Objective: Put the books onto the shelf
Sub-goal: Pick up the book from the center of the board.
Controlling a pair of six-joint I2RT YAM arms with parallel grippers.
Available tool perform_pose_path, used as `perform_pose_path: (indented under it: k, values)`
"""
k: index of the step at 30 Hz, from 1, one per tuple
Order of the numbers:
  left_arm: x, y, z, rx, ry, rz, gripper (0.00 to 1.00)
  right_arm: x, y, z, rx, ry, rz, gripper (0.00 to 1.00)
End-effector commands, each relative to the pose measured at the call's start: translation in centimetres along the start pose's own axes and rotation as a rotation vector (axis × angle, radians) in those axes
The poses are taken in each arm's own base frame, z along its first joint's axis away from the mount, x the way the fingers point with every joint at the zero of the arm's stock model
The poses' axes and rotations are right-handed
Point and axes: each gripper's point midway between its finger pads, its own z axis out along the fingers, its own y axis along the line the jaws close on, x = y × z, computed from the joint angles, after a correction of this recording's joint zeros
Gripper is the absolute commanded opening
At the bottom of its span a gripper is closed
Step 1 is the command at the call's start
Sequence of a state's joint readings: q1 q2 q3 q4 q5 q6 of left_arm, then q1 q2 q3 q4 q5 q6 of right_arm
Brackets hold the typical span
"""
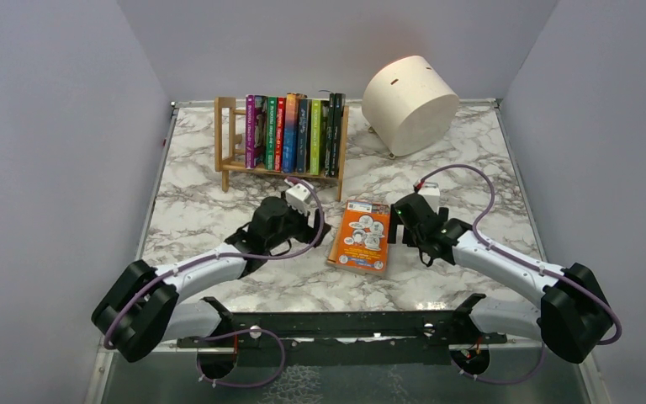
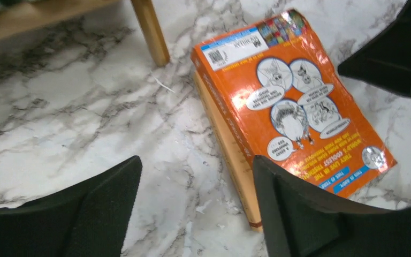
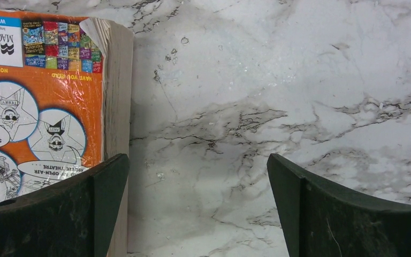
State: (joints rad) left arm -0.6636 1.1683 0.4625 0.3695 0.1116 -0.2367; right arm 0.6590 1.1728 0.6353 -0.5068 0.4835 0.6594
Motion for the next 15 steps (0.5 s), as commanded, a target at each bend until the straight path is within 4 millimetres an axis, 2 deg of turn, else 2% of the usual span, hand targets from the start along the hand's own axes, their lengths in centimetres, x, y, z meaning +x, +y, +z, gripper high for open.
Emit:
perform_pose_path:
  k: [1,2,3,8,15]
  values:
    - [1.4,-1.2,1.5,0.006,0.021,0.017,0.96,-1.0,0.9,-0.2,-0.036,-0.011,0.007,1.00]
    - [1.7,-2.7,1.8,0.012,0.032,-0.246,0.98,-1.0,1.0,-0.2,-0.044,-0.011,0.005,1.00]
    - [1.9,-3.5,2.1,0.018,0.042,-0.362,0.99,-1.0,1.2,-0.2,-0.052,-0.013,0.003,1.00]
    - [3.1,-4.5,3.2,0.045,0.076,-0.404,0.99,-0.9,1.5,-0.2,-0.072,-0.005,-0.009,1.00]
    - [2.9,-5.6,3.8,0.111,0.064,-0.432,0.99,-0.7,2.1,-0.1,-0.101,0.003,-0.023,1.00]
